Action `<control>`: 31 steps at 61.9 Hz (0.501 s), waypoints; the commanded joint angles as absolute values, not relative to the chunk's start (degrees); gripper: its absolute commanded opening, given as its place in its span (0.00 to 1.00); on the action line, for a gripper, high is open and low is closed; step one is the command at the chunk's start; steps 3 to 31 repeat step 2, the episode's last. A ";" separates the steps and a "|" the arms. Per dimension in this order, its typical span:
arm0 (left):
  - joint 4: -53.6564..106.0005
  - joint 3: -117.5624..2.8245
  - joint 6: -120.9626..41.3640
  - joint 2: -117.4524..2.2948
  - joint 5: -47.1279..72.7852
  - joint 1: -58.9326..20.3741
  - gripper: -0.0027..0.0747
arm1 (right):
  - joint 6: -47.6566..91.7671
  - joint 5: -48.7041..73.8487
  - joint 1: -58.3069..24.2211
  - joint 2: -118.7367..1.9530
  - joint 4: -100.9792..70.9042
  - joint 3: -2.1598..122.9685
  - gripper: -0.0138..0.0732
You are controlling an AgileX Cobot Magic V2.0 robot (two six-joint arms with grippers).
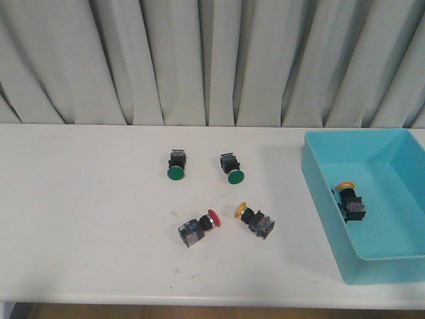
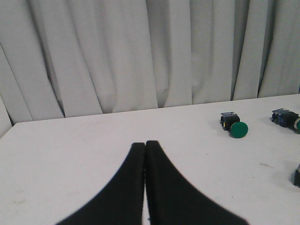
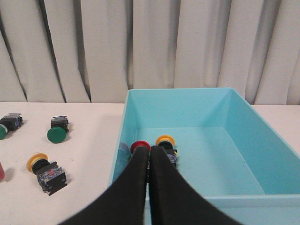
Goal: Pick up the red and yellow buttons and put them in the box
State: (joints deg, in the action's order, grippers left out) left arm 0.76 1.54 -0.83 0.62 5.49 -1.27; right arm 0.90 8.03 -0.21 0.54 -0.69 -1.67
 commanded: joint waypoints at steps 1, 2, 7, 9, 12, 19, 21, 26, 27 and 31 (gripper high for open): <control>1.39 4.35 -0.53 1.45 1.44 -1.12 0.03 | 1.00 4.01 -0.20 1.25 -0.71 -2.06 0.16; 1.39 4.35 -0.53 1.45 1.44 -1.12 0.03 | 1.00 4.01 -0.20 1.25 -0.71 -2.06 0.16; 1.39 4.35 -0.53 1.45 1.44 -1.12 0.03 | 1.00 4.01 -0.20 1.25 -0.71 -2.06 0.16; 1.39 4.35 -0.53 1.45 1.44 -1.12 0.03 | 1.00 4.01 -0.20 1.25 -0.71 -2.06 0.16; 1.39 4.35 -0.53 1.45 1.44 -1.12 0.03 | 1.00 4.01 -0.20 1.25 -0.71 -2.06 0.16; 1.39 4.35 -0.53 1.45 1.44 -1.12 0.03 | 1.00 4.01 -0.20 1.25 -0.71 -2.06 0.16; 1.39 4.35 -0.53 1.45 1.44 -1.12 0.03 | 1.00 4.01 -0.20 1.25 -0.71 -2.06 0.16; 1.39 4.35 -0.53 1.45 1.44 -1.12 0.03 | 1.00 4.01 -0.20 1.25 -0.71 -2.06 0.16; 1.39 4.35 -0.53 1.45 1.44 -1.12 0.03 | 1.00 4.01 -0.20 1.25 -0.71 -2.06 0.16; 1.39 4.35 -0.53 1.45 1.44 -1.12 0.03 | 1.00 4.01 -0.20 1.25 -0.71 -2.06 0.16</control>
